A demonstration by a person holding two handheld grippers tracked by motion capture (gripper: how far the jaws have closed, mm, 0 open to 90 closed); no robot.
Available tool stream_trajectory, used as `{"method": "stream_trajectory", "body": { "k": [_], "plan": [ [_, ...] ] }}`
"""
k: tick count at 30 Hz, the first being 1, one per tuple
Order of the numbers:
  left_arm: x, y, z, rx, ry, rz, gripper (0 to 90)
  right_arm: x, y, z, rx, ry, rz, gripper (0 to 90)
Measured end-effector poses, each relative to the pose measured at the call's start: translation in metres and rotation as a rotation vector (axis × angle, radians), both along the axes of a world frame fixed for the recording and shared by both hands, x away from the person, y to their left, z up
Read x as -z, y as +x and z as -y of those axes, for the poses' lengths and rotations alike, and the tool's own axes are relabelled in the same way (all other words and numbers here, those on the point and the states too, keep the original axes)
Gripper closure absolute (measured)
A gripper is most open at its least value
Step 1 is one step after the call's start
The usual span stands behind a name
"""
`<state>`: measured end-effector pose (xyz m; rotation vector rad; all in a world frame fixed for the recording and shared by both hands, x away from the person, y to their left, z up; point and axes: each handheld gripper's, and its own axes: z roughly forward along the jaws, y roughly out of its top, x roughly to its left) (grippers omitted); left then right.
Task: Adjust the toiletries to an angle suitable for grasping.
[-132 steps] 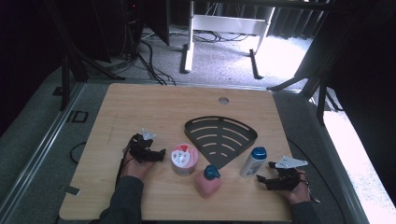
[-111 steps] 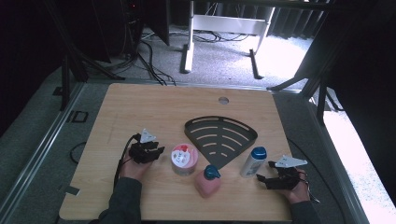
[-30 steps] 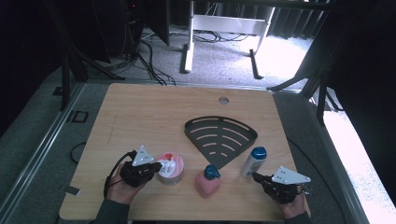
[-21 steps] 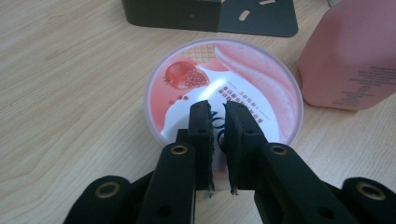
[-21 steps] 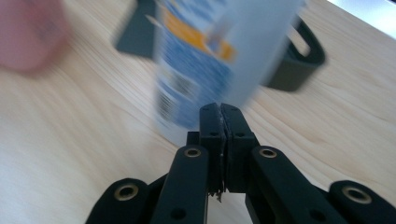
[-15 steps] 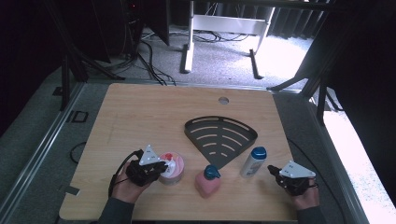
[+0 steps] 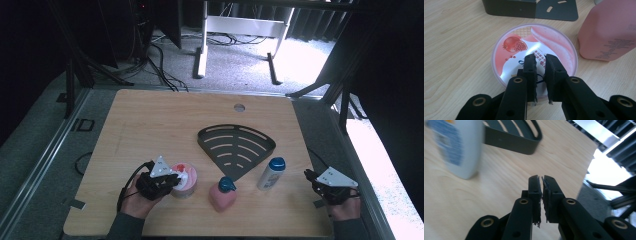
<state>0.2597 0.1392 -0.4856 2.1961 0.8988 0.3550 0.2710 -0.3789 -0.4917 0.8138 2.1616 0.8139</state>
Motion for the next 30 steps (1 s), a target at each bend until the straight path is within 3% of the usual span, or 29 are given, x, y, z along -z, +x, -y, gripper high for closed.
{"method": "stream_trajectory", "body": {
  "k": [5,8,15,22,26,30],
  "plan": [
    [-0.001,0.0,0.0,0.003,-0.007,0.001,78.3,0.003,-0.013,-0.01,-0.014,0.019,-0.017,83.7],
    [-0.003,0.002,0.001,0.012,-0.029,-0.001,77.4,0.008,-0.03,-0.031,-0.048,0.007,-0.035,84.3],
    [-0.005,0.003,0.004,0.021,-0.05,-0.003,76.3,0.009,-0.047,-0.069,-0.11,-0.02,-0.074,84.5],
    [-0.007,0.003,0.001,0.02,-0.072,-0.004,75.9,0.008,-0.058,-0.097,-0.163,0.014,-0.071,84.4],
    [-0.007,0.003,0.0,0.02,-0.092,-0.007,75.3,0.011,-0.058,-0.114,-0.199,0.085,-0.087,84.2],
    [-0.008,0.002,0.0,0.027,-0.098,-0.004,74.8,0.014,-0.059,-0.127,-0.221,0.092,-0.093,84.8]
  ]
}}
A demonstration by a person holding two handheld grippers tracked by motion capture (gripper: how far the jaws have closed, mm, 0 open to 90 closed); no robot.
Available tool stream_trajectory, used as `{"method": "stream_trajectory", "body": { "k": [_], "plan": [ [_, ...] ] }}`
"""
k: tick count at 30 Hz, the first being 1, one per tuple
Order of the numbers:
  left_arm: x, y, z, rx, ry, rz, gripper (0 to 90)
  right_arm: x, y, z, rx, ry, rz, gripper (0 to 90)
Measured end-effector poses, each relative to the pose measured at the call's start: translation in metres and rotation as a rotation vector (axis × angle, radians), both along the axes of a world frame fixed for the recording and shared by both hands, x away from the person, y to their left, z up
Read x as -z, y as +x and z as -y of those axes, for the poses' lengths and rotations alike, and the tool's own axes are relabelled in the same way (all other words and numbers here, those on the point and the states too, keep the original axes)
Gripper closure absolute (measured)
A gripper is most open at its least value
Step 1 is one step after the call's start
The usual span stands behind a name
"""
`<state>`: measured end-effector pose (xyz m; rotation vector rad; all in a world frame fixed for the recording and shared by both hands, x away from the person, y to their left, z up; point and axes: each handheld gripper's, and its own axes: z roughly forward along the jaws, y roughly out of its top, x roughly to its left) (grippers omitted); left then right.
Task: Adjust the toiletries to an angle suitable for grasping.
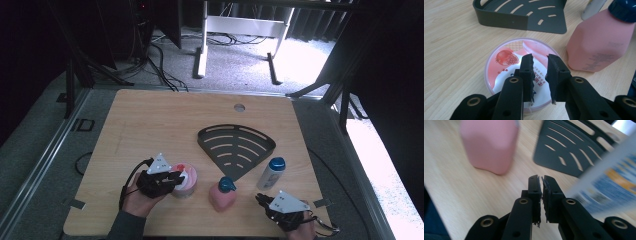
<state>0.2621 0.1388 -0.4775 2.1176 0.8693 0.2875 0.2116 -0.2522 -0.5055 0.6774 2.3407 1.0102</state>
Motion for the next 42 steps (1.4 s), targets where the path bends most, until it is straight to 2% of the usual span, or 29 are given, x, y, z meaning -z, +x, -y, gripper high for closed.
{"method": "stream_trajectory", "body": {
  "k": [4,8,12,18,24,42],
  "plan": [
    [0.0,-0.001,0.002,0.011,-0.002,0.002,75.1,0.004,-0.005,-0.022,-0.061,-0.027,0.022,89.6],
    [-0.001,-0.003,0.006,0.03,0.004,0.002,80.5,0.005,-0.006,-0.039,-0.121,0.008,0.0,89.9],
    [-0.003,-0.004,0.006,0.035,0.005,0.006,87.0,0.005,-0.008,-0.051,-0.156,0.007,0.0,90.0],
    [-0.002,-0.003,0.006,0.037,0.006,0.005,89.2,0.008,-0.009,-0.064,-0.171,-0.007,0.005,90.0],
    [-0.001,-0.005,0.009,0.054,0.013,0.0,88.3,0.009,-0.008,-0.071,-0.184,0.0,0.003,90.0],
    [0.004,-0.005,0.008,0.039,0.008,-0.014,87.4,0.01,0.013,-0.085,-0.182,-0.02,0.023,90.0]
  ]
}}
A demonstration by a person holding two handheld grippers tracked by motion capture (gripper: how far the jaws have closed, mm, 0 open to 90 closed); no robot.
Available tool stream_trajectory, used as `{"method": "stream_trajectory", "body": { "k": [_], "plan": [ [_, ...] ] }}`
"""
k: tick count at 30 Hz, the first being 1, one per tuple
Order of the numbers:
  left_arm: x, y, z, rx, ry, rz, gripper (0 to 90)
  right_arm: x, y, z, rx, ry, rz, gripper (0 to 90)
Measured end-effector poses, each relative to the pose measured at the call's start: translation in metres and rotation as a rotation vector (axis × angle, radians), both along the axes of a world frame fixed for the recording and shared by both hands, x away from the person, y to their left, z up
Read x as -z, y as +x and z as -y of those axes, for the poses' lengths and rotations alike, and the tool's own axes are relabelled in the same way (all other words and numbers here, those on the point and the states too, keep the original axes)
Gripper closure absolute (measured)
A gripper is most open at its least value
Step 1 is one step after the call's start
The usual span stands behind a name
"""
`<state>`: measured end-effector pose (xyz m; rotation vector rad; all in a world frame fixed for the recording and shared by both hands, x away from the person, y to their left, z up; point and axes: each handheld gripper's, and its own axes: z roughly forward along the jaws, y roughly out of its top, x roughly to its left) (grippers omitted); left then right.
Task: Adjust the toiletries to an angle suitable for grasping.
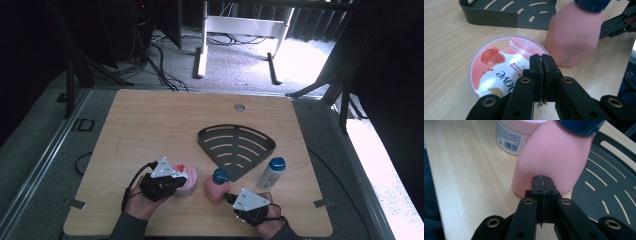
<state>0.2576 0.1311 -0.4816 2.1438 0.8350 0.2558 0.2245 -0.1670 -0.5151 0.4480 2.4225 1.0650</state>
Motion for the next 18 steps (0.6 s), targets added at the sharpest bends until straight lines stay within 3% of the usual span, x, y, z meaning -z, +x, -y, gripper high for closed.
{"method": "stream_trajectory", "body": {
  "k": [18],
  "plan": [
    [0.008,0.004,-0.002,-0.014,-0.003,-0.031,85.8,-0.002,0.034,-0.018,-0.003,-0.019,0.003,89.9]
  ]
}}
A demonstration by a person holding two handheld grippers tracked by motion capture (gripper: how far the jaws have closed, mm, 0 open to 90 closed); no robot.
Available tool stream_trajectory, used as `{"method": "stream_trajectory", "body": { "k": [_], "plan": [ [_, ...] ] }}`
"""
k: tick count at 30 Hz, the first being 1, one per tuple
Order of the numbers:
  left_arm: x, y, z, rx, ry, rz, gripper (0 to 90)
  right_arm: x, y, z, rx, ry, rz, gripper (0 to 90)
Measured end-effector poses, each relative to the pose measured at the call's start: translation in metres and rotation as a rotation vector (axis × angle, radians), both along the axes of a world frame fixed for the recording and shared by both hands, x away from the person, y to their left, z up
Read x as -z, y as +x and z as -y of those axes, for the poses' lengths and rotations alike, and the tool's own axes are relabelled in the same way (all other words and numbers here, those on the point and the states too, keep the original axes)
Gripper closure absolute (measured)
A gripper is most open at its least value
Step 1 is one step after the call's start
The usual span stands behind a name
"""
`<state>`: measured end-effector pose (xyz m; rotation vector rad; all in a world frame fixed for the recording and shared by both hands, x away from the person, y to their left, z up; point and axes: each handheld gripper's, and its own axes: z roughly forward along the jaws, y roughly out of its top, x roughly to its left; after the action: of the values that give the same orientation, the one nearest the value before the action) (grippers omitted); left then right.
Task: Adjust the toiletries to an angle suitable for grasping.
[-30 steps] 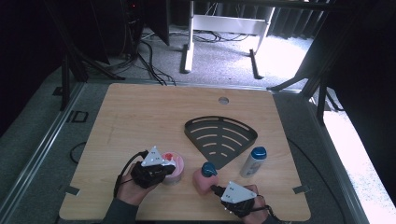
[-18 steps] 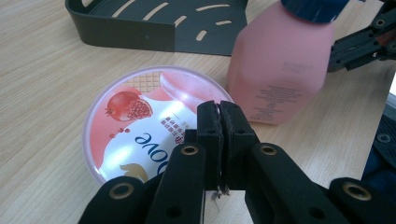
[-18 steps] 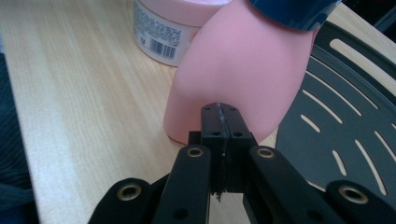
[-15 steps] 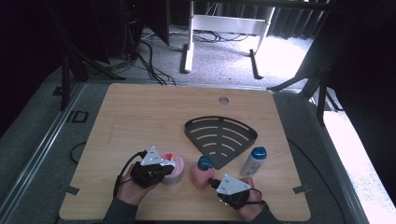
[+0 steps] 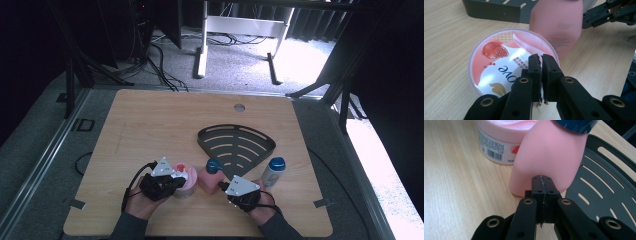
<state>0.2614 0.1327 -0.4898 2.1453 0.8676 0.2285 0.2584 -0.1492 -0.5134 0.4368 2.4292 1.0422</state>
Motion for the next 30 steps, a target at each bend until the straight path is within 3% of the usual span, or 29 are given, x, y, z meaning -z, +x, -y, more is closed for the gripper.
{"method": "stream_trajectory", "body": {
  "k": [13,16,30],
  "plan": [
    [0.002,0.001,-0.001,0.0,-0.019,-0.011,84.5,0.0,0.011,-0.01,0.009,-0.005,0.008,90.0],
    [0.003,0.003,-0.003,-0.003,-0.042,-0.022,84.3,0.0,0.014,-0.013,0.016,0.009,0.002,90.0],
    [0.004,0.003,-0.004,-0.006,-0.066,-0.033,84.2,-0.005,0.038,-0.032,0.021,0.064,0.003,90.0]
  ]
}}
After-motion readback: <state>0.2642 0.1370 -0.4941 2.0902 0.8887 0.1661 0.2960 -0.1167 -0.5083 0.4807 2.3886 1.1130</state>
